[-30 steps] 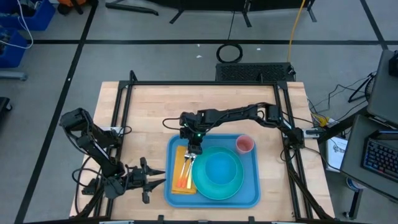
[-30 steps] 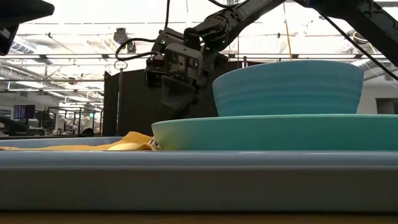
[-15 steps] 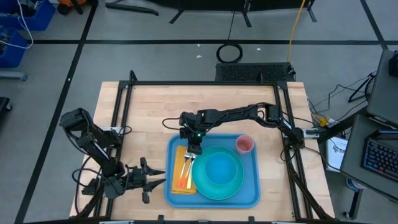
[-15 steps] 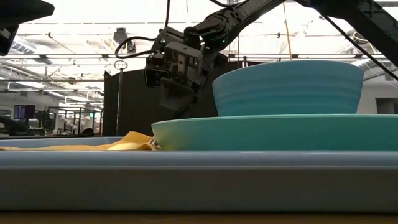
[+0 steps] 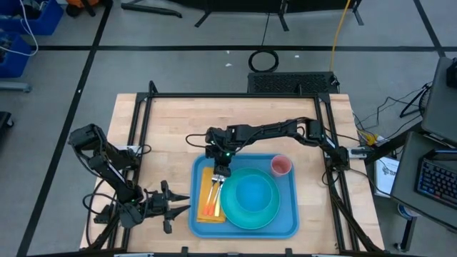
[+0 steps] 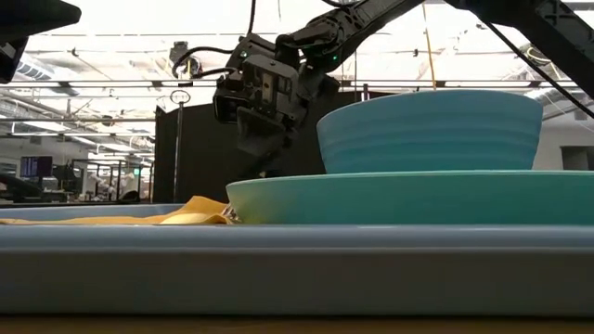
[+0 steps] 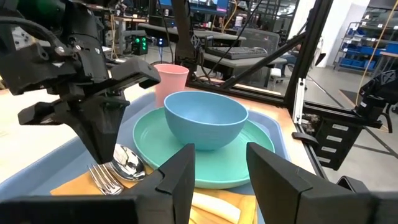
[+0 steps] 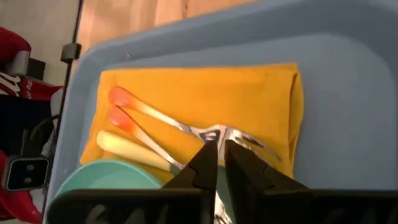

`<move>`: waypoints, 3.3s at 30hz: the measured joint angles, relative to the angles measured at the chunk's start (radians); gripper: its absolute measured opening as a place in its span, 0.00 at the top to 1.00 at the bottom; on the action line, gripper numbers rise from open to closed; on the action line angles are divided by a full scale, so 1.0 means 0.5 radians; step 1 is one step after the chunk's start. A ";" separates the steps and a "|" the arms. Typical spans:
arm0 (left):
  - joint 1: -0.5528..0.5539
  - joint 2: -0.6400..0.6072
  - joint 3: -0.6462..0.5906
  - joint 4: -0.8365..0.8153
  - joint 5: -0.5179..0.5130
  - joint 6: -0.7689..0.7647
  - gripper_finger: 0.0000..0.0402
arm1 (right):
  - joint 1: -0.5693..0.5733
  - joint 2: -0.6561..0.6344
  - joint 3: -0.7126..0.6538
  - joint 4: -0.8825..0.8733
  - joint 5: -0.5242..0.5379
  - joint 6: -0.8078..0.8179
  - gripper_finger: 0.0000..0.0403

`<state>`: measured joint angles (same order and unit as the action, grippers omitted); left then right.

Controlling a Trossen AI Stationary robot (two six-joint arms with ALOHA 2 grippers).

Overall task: Set up tray
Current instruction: Put the orange fork on top of the yellow napkin to the left of the orange spoon

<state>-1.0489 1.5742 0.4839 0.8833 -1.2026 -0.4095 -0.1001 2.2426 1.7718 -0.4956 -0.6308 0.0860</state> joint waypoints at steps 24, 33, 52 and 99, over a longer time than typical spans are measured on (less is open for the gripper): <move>0.000 0.000 0.000 -0.012 0.055 0.006 0.63 | -0.009 -0.022 0.002 -0.112 0.262 0.013 0.68; 0.000 0.000 0.000 -0.011 0.054 0.001 0.63 | -0.007 0.003 0.001 -0.107 0.258 0.015 0.68; 0.000 0.000 0.000 -0.036 0.067 -0.028 0.63 | 0.008 0.029 0.000 -0.045 0.190 0.014 0.77; 0.000 0.000 0.000 -0.056 0.092 -0.040 0.63 | 0.021 0.029 0.000 0.208 0.157 -0.087 1.00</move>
<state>-1.0489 1.5742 0.4839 0.8553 -1.1568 -0.4296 -0.0898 2.2574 1.7718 -0.3915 -0.5524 0.0424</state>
